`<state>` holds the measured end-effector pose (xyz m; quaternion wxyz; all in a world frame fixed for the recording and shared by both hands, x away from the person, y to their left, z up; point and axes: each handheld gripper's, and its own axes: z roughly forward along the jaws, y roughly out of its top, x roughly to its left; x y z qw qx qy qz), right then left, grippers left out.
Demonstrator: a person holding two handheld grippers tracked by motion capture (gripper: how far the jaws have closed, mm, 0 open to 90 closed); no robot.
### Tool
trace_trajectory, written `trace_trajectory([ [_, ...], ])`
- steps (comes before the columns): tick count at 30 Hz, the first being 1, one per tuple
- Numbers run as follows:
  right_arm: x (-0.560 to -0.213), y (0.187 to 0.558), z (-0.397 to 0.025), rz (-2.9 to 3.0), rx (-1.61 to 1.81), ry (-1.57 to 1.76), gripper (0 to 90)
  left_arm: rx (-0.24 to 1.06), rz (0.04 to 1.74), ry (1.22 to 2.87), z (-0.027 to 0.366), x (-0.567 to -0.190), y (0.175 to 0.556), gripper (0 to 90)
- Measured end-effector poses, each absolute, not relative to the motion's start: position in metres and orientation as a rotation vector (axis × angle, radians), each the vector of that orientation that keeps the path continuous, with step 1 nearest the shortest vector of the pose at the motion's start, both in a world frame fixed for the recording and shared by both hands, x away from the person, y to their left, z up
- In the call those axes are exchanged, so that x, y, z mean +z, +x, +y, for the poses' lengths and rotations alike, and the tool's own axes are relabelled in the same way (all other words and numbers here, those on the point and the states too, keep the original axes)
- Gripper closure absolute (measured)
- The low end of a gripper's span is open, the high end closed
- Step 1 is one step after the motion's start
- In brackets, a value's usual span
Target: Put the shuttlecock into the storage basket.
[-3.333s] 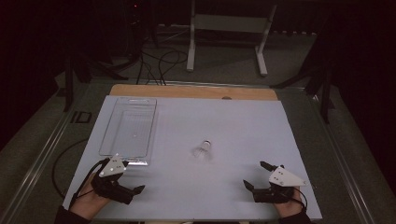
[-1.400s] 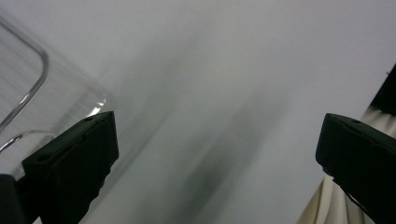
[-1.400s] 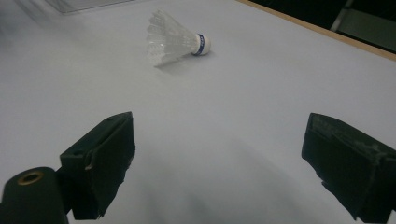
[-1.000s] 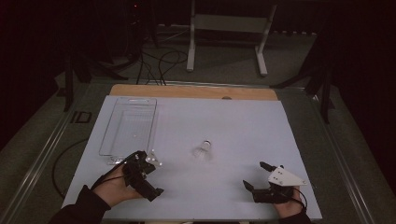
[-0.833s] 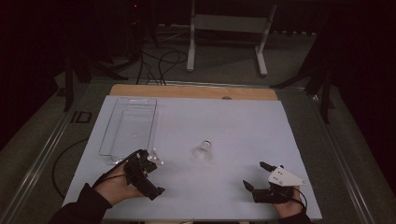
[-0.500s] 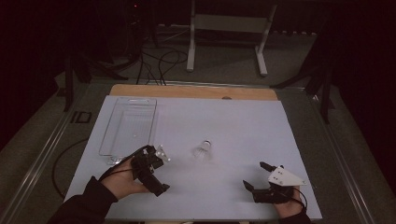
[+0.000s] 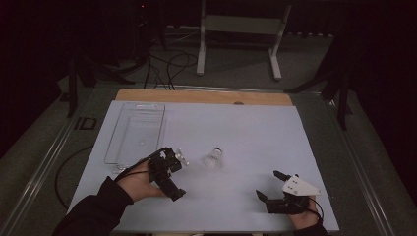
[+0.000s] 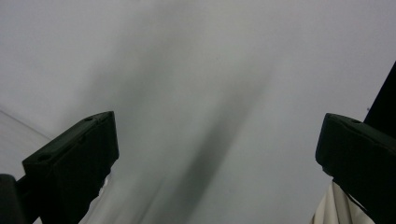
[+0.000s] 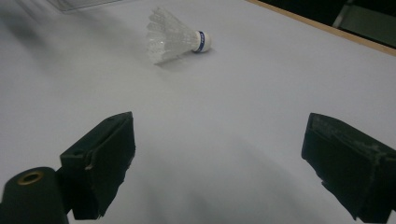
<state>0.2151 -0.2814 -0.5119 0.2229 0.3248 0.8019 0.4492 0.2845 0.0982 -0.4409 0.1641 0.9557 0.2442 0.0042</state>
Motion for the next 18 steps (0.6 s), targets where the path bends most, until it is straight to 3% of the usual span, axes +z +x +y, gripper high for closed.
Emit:
trace_trajectory([
  [18, -0.513, 0.216, -0.282, 2.219, 1.236, 0.906, 9.7, -0.033, 0.65, 2.777, 0.073, -0.443, 0.309, 0.4],
])
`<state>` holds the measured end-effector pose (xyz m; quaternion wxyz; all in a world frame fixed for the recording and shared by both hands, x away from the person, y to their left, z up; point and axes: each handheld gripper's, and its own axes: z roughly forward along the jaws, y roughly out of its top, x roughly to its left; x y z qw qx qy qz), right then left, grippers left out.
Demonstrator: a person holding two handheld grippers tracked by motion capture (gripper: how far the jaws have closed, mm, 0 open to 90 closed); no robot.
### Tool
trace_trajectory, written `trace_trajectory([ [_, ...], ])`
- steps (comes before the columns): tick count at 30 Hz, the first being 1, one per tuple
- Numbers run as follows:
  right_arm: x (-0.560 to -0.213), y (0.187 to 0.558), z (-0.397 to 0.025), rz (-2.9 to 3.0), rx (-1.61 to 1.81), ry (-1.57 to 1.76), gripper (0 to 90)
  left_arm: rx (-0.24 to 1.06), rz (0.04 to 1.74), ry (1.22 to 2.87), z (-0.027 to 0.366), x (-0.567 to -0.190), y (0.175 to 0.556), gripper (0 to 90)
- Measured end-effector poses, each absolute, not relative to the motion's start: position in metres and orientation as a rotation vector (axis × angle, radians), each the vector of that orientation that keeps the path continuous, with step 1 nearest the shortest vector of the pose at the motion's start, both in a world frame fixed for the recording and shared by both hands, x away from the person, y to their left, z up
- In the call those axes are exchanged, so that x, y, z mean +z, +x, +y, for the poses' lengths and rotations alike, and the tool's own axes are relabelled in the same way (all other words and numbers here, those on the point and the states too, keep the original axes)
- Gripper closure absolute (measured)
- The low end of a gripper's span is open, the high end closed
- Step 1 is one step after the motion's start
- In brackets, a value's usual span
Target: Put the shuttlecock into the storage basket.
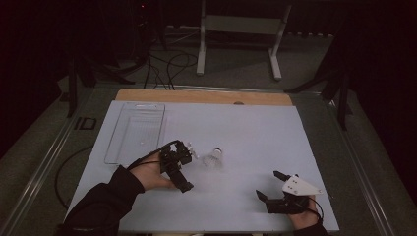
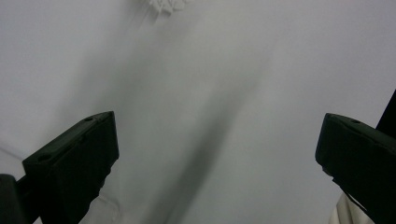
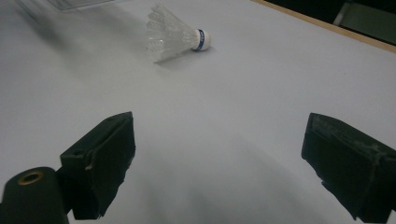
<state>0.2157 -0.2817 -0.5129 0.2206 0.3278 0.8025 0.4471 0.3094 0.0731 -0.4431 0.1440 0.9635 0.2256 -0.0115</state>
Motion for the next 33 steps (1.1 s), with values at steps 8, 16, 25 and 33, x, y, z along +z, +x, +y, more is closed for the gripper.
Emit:
trace_trajectory([
  [8, -0.513, 0.216, -0.282, 2.221, 1.238, 0.907, 9.7, -0.055, 0.688, 2.783, 0.061, -0.449, 0.325, 0.5],
  [16, -0.513, 0.215, -0.282, 2.219, 1.238, 0.911, 9.7, -0.089, 0.733, 2.78, 0.052, -0.457, 0.339, 1.0],
  [25, -0.514, 0.215, -0.282, 2.221, 1.237, 0.913, 9.7, -0.1, 0.762, 2.757, 0.044, -0.46, 0.35, 1.0],
  [33, -0.514, 0.215, -0.283, 2.222, 1.236, 0.911, 9.7, -0.098, 0.855, 2.712, 0.035, -0.466, 0.355, 1.2],
])
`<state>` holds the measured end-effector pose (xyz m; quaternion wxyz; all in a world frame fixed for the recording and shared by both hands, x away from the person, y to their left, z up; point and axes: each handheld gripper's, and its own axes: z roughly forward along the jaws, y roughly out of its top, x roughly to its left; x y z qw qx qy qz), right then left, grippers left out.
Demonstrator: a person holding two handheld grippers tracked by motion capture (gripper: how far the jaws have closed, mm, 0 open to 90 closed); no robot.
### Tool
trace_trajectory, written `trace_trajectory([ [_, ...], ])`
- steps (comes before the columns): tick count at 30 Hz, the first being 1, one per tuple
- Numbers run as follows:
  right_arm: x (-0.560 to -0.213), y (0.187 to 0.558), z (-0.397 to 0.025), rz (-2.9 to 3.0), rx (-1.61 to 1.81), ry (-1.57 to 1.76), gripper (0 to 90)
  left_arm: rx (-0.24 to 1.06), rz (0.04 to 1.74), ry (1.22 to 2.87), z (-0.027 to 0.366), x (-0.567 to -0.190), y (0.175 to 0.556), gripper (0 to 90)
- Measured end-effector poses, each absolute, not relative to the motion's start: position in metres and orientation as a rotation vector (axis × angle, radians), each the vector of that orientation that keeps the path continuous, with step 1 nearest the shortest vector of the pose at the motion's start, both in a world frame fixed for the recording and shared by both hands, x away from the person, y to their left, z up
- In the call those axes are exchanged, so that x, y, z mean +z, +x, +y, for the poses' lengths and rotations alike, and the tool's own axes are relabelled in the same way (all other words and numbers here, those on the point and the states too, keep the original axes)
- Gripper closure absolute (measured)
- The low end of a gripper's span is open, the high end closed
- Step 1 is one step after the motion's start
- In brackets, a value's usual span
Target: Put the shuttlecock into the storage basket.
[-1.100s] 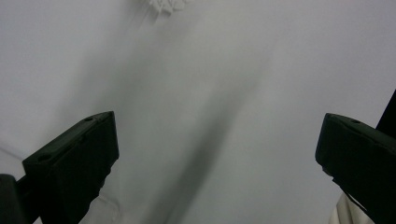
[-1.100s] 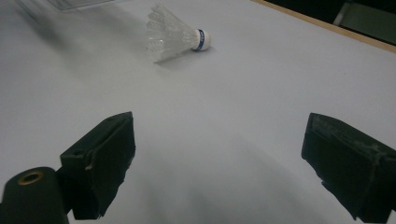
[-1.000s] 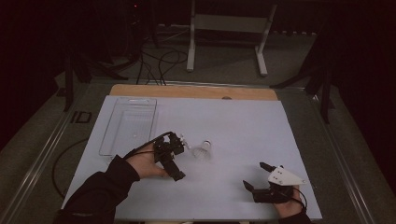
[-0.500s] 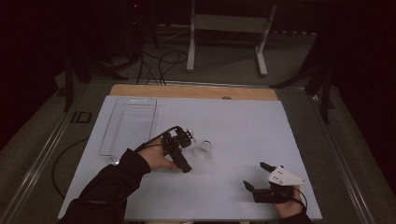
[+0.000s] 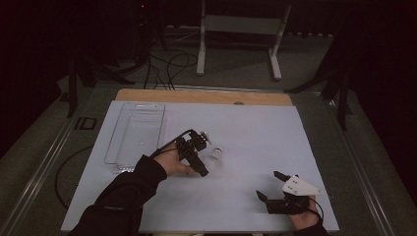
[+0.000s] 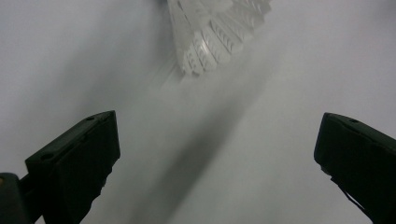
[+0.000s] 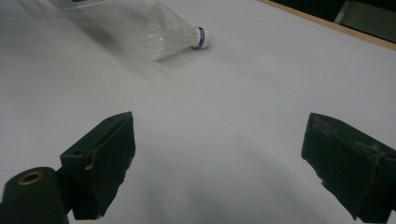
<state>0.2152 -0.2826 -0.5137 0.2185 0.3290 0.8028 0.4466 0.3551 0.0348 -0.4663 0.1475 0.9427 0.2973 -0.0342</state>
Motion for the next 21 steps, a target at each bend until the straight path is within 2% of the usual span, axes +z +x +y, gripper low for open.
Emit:
trace_trajectory([
  [14, -0.514, 0.215, -0.283, 2.226, 1.234, 0.908, 9.7, -0.068, 0.976, 2.602, 0.027, -0.47, 0.363, 3.7],
  [21, -0.514, 0.215, -0.283, 2.228, 1.233, 0.908, 9.7, -0.042, 0.994, 2.567, 0.023, -0.476, 0.363, 13.0],
])
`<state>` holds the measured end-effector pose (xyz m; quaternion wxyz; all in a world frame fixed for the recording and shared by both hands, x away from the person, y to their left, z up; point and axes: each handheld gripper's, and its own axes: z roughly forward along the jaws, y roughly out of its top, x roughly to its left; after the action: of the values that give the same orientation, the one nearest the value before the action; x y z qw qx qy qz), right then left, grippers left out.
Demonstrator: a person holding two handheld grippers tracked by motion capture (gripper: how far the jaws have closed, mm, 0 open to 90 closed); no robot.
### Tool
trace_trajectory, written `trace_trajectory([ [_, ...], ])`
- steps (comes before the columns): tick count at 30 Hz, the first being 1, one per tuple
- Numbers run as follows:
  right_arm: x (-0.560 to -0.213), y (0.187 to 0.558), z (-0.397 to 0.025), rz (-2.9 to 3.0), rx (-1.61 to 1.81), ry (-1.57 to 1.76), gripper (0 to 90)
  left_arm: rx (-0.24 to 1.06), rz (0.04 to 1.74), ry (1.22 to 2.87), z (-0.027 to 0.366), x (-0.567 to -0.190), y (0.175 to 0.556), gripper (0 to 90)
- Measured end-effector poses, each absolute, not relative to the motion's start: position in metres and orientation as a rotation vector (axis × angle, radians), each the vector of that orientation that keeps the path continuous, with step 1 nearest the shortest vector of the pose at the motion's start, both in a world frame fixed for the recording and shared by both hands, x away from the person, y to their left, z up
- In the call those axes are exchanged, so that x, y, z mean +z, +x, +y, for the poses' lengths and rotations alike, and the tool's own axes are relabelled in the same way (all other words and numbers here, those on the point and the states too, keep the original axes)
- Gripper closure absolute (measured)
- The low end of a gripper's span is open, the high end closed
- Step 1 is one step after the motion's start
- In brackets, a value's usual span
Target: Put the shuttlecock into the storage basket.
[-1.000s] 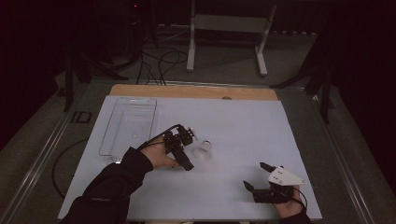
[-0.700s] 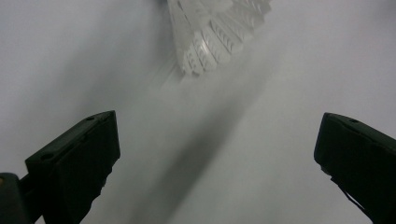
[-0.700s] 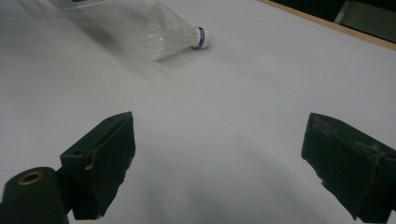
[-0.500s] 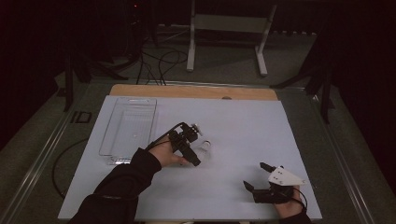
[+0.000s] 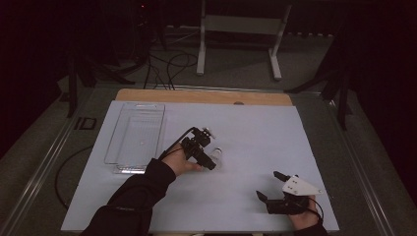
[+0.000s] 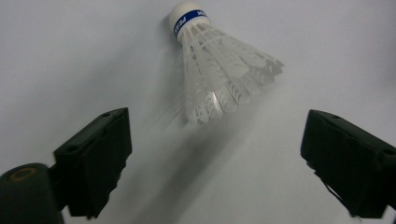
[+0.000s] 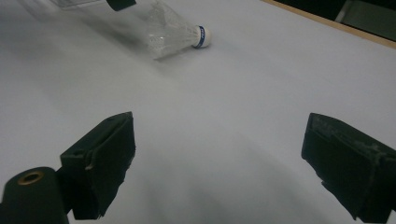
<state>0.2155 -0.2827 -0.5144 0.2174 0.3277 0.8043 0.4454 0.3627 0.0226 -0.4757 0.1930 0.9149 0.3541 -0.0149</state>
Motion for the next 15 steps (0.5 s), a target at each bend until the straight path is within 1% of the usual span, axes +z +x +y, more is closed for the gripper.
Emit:
trace_trajectory([
  [5, -0.514, 0.215, -0.283, 2.227, 1.234, 0.91, 9.8, -0.018, 1.012, 2.569, 0.019, -0.484, 0.364, 19.4],
  [6, -0.514, 0.215, -0.283, 2.227, 1.234, 0.91, 9.7, -0.02, 1.013, 2.571, 0.018, -0.486, 0.364, 22.5],
  [8, -0.514, 0.215, -0.283, 2.228, 1.234, 0.909, 9.7, -0.015, 1.018, 2.563, 0.017, -0.488, 0.364, 26.2],
  [10, -0.514, 0.215, -0.283, 2.228, 1.233, 0.908, 9.7, -0.009, 1.022, 2.557, 0.017, -0.491, 0.365, 33.3],
  [11, -0.514, 0.215, -0.283, 2.228, 1.234, 0.907, 9.7, -0.022, 1.022, 2.554, 0.017, -0.493, 0.366, 38.3],
  [15, -0.514, 0.215, -0.283, 2.227, 1.235, 0.905, 9.7, -0.038, 1.034, 2.545, 0.015, -0.498, 0.369, 49.4],
])
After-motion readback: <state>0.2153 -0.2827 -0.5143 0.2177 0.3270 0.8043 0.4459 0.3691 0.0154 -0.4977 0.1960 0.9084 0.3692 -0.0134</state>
